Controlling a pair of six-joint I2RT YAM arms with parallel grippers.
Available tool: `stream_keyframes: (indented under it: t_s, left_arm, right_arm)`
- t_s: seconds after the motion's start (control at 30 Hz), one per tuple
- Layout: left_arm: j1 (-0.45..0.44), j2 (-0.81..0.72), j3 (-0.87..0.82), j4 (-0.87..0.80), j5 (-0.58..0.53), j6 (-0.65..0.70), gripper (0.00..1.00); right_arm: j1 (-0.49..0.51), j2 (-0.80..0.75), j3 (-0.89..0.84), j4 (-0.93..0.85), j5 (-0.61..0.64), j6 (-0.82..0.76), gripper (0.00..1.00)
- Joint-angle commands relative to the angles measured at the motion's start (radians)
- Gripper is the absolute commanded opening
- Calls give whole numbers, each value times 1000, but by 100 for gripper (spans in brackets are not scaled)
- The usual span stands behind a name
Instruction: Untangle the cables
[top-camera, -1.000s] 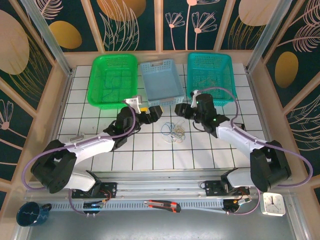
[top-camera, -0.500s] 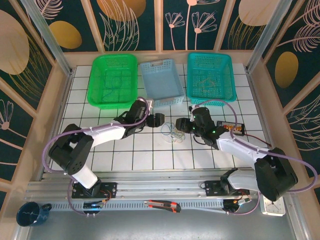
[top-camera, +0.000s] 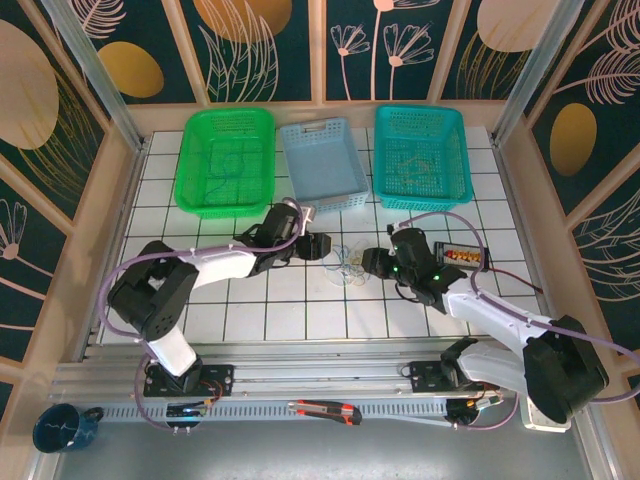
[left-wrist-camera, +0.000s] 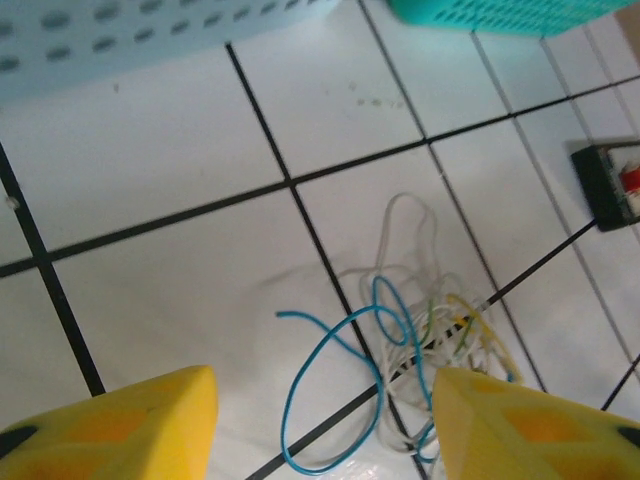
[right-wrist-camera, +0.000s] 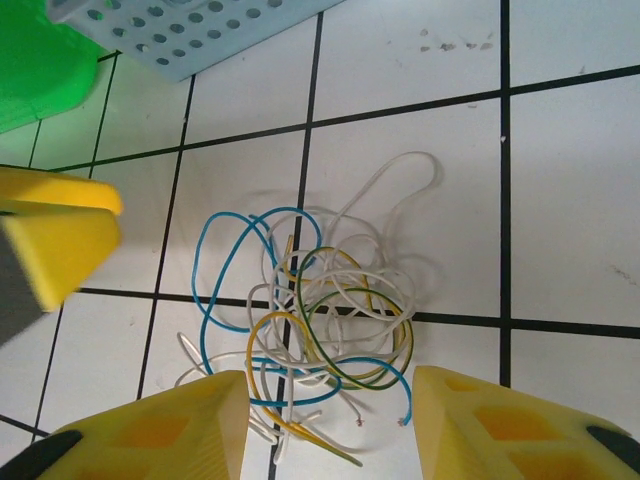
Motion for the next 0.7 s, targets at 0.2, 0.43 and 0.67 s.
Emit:
stream_keyframes:
  t_s: [0.2, 0.43, 0.67]
  left_arm:
    - [-22, 110, 102, -86, -48, 107, 62]
    - [-50, 164, 182, -142, -85, 159, 61]
    - [-69, 218, 238, -192, -134, 194, 54]
  right_arm:
    - [25, 35, 24, 53, -35, -2, 49]
    - [24, 59, 26, 84, -43, 11, 48]
    - [25, 57, 23, 105, -46, 26, 48]
